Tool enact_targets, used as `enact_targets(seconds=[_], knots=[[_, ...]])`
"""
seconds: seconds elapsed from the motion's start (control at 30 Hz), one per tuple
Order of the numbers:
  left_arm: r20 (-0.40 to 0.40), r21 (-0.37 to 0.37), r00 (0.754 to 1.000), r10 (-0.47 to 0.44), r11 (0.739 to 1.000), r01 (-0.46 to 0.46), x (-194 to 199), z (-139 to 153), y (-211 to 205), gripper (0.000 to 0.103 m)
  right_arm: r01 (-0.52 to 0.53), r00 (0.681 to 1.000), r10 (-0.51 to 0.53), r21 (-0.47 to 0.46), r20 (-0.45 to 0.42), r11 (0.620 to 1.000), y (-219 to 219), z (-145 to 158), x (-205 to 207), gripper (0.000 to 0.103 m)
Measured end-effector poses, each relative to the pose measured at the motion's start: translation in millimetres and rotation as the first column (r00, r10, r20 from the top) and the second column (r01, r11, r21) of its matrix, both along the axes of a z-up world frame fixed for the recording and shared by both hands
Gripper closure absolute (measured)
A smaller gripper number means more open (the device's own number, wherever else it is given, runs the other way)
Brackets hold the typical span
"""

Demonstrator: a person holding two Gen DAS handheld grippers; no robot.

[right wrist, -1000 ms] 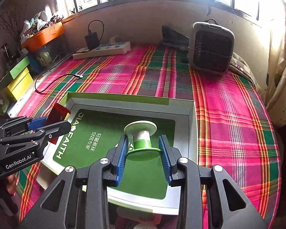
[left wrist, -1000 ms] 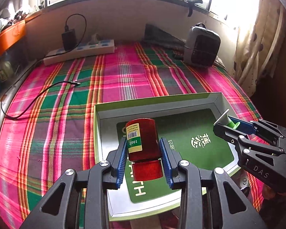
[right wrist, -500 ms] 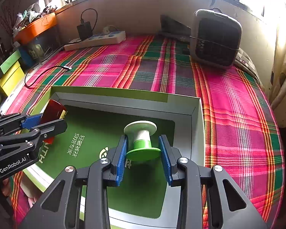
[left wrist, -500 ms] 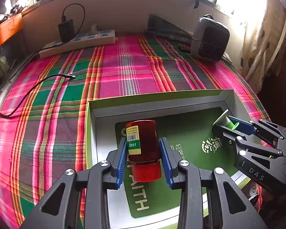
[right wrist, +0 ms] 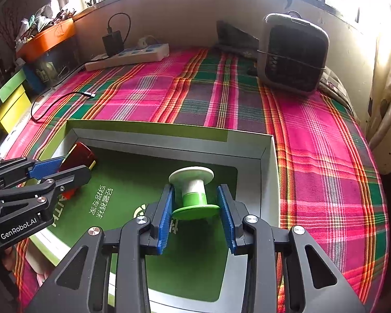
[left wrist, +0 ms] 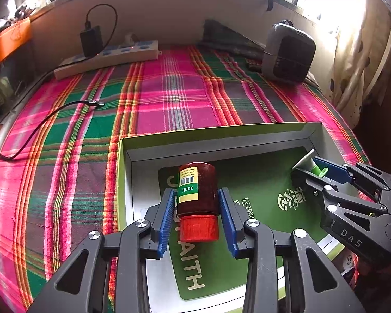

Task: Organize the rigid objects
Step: 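Lift and carry the jar and spool over the green tray with both grippers, then lower jar and spool into the tray and open both grippers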

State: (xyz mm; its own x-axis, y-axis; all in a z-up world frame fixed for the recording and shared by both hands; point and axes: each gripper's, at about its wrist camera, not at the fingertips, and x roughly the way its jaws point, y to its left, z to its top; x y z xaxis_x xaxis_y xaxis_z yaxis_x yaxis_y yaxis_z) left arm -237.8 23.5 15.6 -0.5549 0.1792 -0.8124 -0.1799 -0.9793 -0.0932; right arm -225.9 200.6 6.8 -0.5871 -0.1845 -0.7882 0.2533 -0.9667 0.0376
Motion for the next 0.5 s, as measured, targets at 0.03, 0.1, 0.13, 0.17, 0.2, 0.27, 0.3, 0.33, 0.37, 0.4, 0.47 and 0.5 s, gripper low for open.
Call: enact_targets(seconds=[0.03,0.1,0.13,0.17,0.2,0.27,0.3,0.33,0.37,0.4,0.47,0.5], knots=[[-0.001,0.0,1.0,-0.001,1.0,0.001,0.2,0.1,0.3,0.067,0.001,1.0,-0.001,-0.001,-0.003,1.0,0.1,0.2,0.0,0.062],[-0.004,-0.002,1.0,-0.005,1.0,0.005,0.1,0.3,0.2,0.063,0.003,1.0,-0.003,-0.001,-0.007,1.0,-0.4,0.7,0.4,0.059],[-0.004,-0.004,1.0,-0.003,1.0,0.003,0.2,0.4,0.5,0.061,0.005,1.0,-0.005,-0.001,-0.008,1.0,-0.1,0.8,0.4,0.058],[-0.005,-0.004,1.0,-0.002,1.0,0.002,0.2,0.5,0.8,0.06,0.006,1.0,-0.006,-0.002,-0.009,1.0,0.1,0.8,0.3,0.058],[-0.006,-0.001,1.0,0.0,1.0,0.0,0.5,0.6,0.8,0.06,0.009,1.0,-0.009,-0.001,-0.01,1.0,0.3,0.9,0.3,0.058],[-0.003,0.006,1.0,0.003,1.0,-0.003,0.9,0.9,0.3,0.059,0.016,1.0,-0.016,-0.002,-0.011,1.0,0.9,1.4,0.3,0.058],[-0.003,0.006,1.0,0.006,1.0,-0.006,0.9,1.2,0.2,0.058,0.017,1.0,-0.017,-0.002,-0.01,1.0,1.2,1.6,0.3,0.058],[-0.004,0.004,1.0,0.006,1.0,-0.006,2.4,1.4,0.1,0.058,0.018,1.0,-0.018,-0.003,-0.01,1.0,1.6,1.6,0.8,0.058],[-0.004,0.003,1.0,0.006,1.0,-0.006,3.0,1.7,0.3,0.058,0.018,1.0,-0.018,-0.005,-0.011,1.0,1.7,1.8,1.2,0.057],[-0.006,0.001,1.0,0.009,1.0,-0.009,4.7,2.4,0.0,0.057,0.019,1.0,-0.019,-0.007,-0.012,1.0,1.8,2.1,2.3,0.057],[-0.018,0.002,1.0,0.004,1.0,-0.004,8.7,5.4,0.6,0.057,0.017,1.0,-0.017,-0.015,-0.018,1.0,2.2,3.3,4.1,0.057],[-0.02,0.003,1.0,0.002,1.0,-0.002,9.8,6.6,0.8,0.057,0.017,1.0,-0.017,-0.018,-0.023,1.0,2.3,4.2,5.2,0.057]])
